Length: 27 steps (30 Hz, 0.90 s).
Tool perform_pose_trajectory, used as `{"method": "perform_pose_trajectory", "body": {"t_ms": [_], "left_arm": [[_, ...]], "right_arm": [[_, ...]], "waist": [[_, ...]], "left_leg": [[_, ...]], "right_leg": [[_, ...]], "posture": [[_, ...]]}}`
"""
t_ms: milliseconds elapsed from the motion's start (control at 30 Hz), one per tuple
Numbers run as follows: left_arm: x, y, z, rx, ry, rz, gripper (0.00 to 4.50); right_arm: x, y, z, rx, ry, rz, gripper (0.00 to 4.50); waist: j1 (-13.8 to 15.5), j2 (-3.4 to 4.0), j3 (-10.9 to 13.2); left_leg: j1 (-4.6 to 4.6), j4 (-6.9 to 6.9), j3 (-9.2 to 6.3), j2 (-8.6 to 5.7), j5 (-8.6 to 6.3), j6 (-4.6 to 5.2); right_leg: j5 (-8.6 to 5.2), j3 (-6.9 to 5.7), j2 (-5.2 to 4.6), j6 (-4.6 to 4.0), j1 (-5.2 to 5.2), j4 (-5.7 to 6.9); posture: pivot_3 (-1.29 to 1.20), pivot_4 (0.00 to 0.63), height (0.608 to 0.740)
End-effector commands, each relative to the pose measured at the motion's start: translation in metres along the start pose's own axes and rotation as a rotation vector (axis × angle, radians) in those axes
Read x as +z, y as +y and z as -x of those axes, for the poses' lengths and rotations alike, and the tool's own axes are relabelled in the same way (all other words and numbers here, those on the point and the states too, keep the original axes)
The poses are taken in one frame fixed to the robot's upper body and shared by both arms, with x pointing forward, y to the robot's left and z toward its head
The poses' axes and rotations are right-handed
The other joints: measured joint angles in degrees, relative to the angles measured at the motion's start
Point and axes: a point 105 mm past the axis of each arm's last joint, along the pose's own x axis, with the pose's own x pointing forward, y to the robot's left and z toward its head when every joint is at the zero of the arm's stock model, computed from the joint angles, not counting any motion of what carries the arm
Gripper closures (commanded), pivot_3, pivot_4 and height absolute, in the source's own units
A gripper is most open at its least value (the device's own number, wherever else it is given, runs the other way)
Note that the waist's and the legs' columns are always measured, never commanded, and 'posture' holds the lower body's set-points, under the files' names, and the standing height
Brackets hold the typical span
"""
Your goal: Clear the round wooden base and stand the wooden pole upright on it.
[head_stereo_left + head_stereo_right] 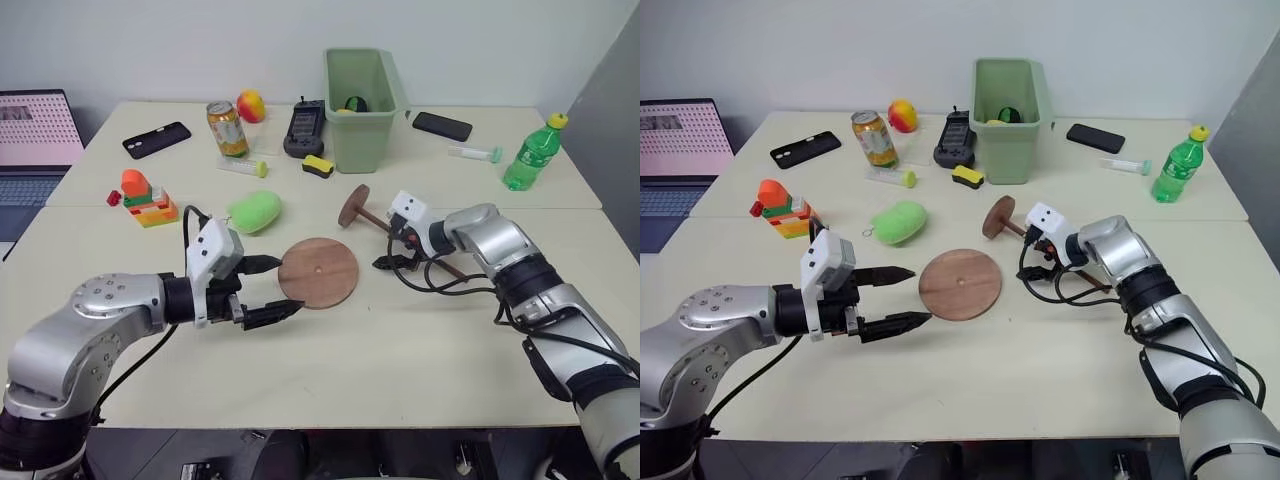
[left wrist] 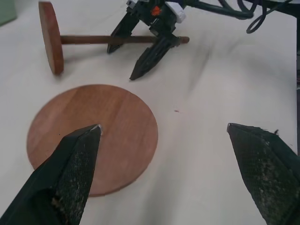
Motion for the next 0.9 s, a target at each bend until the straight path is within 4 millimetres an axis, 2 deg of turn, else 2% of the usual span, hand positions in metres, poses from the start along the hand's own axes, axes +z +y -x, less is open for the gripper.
{"method": "perform_pose_trajectory", "body": {"t_ms": [33, 200, 400, 467, 567, 667, 733, 833, 900], "left_arm": [[0.009, -0.010, 0.005, 0.012, -0.037, -0.037, 0.02], [0.011, -0.008, 0.008, 0.037, -0.041, -0.038, 0.00], [0.014, -0.007, 0.009, 0.038, -0.063, -0.037, 0.00], [0.016, -0.007, 0.010, 0.044, -0.080, -0.055, 0.00], [0.023, -0.004, 0.012, 0.074, -0.148, -0.090, 0.00], [0.016, -0.005, 0.012, 0.065, -0.115, -0.091, 0.00], [0.016, -0.007, 0.012, 0.068, -0.123, -0.105, 0.00], [0.025, -0.011, 0.020, 0.103, -0.288, -0.079, 0.00], [-0.003, -0.020, 0.020, 0.120, -0.185, -0.011, 0.00]], "right_arm": [[0.014, -0.009, 0.004, -0.008, -0.022, 0.027, 0.00], [0.022, -0.015, 0.003, -0.007, -0.041, -0.029, 0.88], [0.028, -0.020, 0.004, -0.012, -0.057, -0.081, 2.33], [0.030, -0.020, 0.006, -0.004, -0.063, -0.111, 2.68], [0.033, -0.021, 0.008, 0.004, -0.071, -0.137, 3.37], [0.036, -0.019, 0.011, 0.025, -0.078, -0.166, 4.13], [0.040, -0.018, 0.012, 0.040, -0.088, -0.181, 4.26], [0.057, -0.011, 0.020, 0.101, -0.165, -0.190, 4.27], [0.085, 0.001, 0.034, 0.184, -0.304, -0.163, 4.27]], "waist": [[-0.01, 0.00, 0.00], [0.00, 0.01, 0.00], [-0.01, 0.02, 0.01], [-0.01, 0.02, 0.01], [0.00, 0.02, 0.01], [-0.01, 0.03, 0.02], [0.00, 0.04, 0.02], [0.02, 0.04, 0.02], [-0.20, 0.05, 0.03]], "left_leg": [[0.02, 0.00, 0.00, 0.00, 0.00, 0.00], [0.02, -0.01, -0.03, 0.01, 0.00, 0.00], [0.01, -0.01, -0.01, 0.00, 0.00, -0.01], [0.01, -0.01, 0.00, -0.01, 0.00, -0.01], [0.02, -0.02, 0.01, 0.00, 0.00, -0.01], [0.02, -0.02, 0.01, 0.00, 0.00, -0.01], [0.02, -0.03, 0.00, 0.01, 0.00, -0.01], [0.01, -0.03, 0.00, 0.00, 0.00, -0.01], [0.00, -0.05, 0.04, 0.02, -0.01, -0.01]], "right_leg": [[0.00, 0.01, 0.00, 0.00, 0.00, 0.01], [0.00, 0.02, 0.00, 0.00, 0.00, 0.03], [0.00, 0.02, 0.00, 0.00, 0.00, 0.02], [0.00, 0.02, -0.01, 0.00, 0.00, 0.02], [0.00, 0.02, -0.01, 0.00, 0.00, 0.02], [0.00, 0.04, -0.01, 0.00, 0.00, 0.01], [0.00, 0.05, -0.01, 0.00, -0.01, 0.02], [0.00, 0.04, -0.02, 0.00, -0.01, 0.01], [0.00, 0.05, -0.04, 0.00, -0.03, -0.05]], "posture": [[0.00, 0.150, 0.740], [0.00, 0.150, 0.740], [0.00, 0.150, 0.740], [0.00, 0.150, 0.740], [0.00, 0.150, 0.740], [0.00, 0.150, 0.740], [0.00, 0.150, 0.740], [0.00, 0.150, 0.740], [0.00, 0.150, 0.740]]}}
